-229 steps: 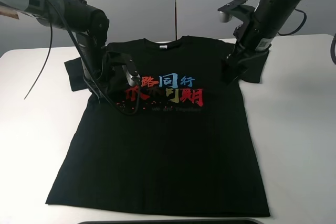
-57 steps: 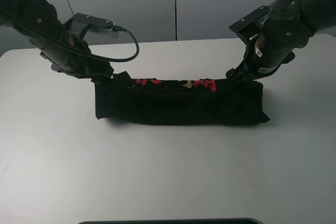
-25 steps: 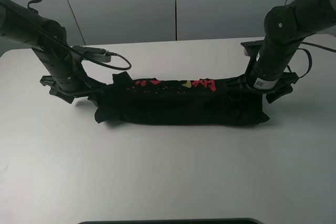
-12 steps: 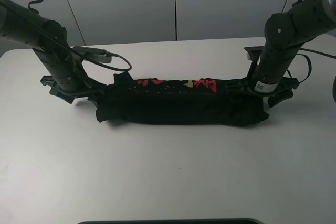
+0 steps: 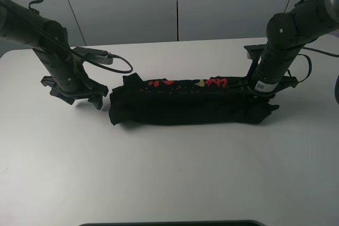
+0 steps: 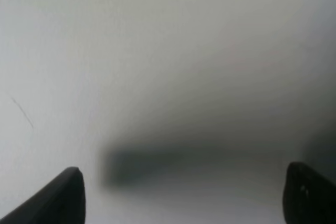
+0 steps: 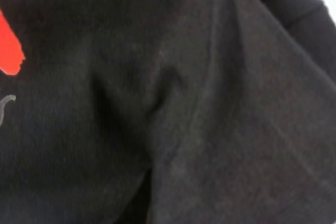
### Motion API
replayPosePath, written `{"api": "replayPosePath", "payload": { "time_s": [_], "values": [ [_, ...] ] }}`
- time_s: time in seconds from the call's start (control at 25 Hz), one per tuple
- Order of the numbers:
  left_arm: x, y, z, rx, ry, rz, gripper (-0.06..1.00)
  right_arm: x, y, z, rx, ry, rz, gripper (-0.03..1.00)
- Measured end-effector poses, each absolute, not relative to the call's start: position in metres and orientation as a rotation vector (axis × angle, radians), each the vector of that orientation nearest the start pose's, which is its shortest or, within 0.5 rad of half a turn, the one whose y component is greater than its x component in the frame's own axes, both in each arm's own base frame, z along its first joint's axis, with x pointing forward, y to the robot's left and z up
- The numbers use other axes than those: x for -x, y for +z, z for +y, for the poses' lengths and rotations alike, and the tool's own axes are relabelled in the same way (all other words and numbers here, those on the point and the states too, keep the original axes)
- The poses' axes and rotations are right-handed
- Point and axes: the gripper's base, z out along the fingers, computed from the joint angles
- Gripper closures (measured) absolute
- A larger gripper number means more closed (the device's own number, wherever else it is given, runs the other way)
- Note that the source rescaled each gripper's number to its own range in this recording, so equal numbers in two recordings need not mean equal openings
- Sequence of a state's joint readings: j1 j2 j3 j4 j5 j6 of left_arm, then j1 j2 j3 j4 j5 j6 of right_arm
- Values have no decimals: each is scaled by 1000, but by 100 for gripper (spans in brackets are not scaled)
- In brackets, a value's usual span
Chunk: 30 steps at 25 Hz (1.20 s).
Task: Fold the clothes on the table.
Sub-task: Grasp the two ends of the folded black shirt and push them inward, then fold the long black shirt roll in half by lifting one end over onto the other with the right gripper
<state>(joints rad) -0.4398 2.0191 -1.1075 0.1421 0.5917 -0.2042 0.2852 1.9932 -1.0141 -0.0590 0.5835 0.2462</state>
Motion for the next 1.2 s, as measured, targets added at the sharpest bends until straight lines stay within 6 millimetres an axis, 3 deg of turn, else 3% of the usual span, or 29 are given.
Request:
{"api": "replayPosePath", "payload": {
  "time_s": [0.32,0.76,1.0,1.2],
  "values": [
    [-326,102,-146,-523,56,2926,-3,-321,103,90,156,-18,3028,84],
    [-326,102,-145,-550,67,2932,-3,-333,191,86,296,-146,3021,84],
    [-328,106,-146,-551,72,2935,-3,-339,233,103,332,119,3022,84],
    [-329,106,-146,-555,75,2937,-3,-335,245,129,396,473,2989,84]
  ]
}}
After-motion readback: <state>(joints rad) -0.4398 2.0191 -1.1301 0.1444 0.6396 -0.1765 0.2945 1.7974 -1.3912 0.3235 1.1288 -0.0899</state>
